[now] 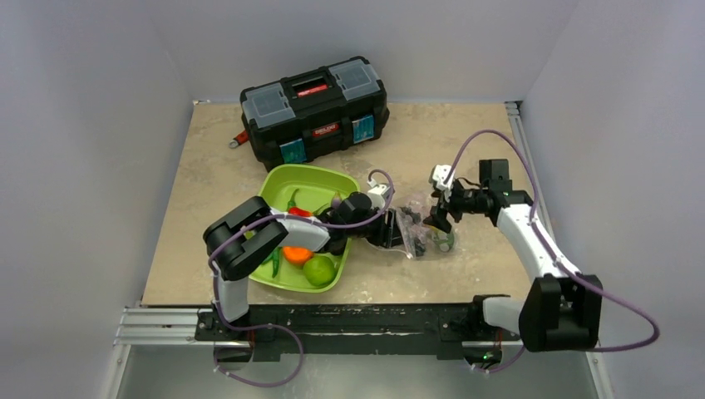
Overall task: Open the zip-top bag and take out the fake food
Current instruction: Pick up the fake fruit from the zipper food storage bag.
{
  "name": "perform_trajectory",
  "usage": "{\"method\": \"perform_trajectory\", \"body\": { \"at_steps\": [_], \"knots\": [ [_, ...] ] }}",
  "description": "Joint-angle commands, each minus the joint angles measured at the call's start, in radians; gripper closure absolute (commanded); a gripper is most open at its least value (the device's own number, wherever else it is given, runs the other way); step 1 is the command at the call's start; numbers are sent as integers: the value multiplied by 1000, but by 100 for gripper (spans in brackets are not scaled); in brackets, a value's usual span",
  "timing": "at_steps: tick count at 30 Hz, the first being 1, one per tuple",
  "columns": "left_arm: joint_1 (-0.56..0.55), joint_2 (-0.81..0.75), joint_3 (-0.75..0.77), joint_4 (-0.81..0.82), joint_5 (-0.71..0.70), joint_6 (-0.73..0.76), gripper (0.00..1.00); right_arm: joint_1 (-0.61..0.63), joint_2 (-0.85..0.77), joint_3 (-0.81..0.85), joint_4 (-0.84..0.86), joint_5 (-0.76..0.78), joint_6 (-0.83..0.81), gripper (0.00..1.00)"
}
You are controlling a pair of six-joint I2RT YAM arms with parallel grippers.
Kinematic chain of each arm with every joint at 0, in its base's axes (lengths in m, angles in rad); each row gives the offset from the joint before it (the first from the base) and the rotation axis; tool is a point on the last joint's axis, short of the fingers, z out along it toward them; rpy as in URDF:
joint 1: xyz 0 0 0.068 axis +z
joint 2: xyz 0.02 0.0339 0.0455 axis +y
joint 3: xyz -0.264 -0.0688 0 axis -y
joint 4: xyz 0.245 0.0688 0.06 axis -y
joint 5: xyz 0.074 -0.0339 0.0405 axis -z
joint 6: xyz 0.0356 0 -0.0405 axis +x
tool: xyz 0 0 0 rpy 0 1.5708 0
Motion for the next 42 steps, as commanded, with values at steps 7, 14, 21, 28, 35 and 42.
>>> {"method": "perform_trajectory", "body": {
  "at_steps": [7, 14, 21, 28, 35, 42],
  "knots": [
    [46, -35, -17, 144, 70, -75, 51, 54, -37, -14, -357, -132, -706, 10],
    [49, -17, -6, 145, 81, -88, 51, 206, 11, -86, 18, 68, -389, 34],
    [60, -3, -13, 163, 90, -91, 50, 202, 34, -6, -63, 13, -302, 100],
    [70, -16, -40, 186, 76, -110, 48, 198, -79, 61, -117, -123, -235, 100],
    [74, -7, -42, 205, 81, -144, 48, 197, -86, 35, -76, -82, -191, 100],
    [69, 52, 65, 101, 96, -217, 47, 200, -74, 26, -105, -85, -223, 100]
  ]
}}
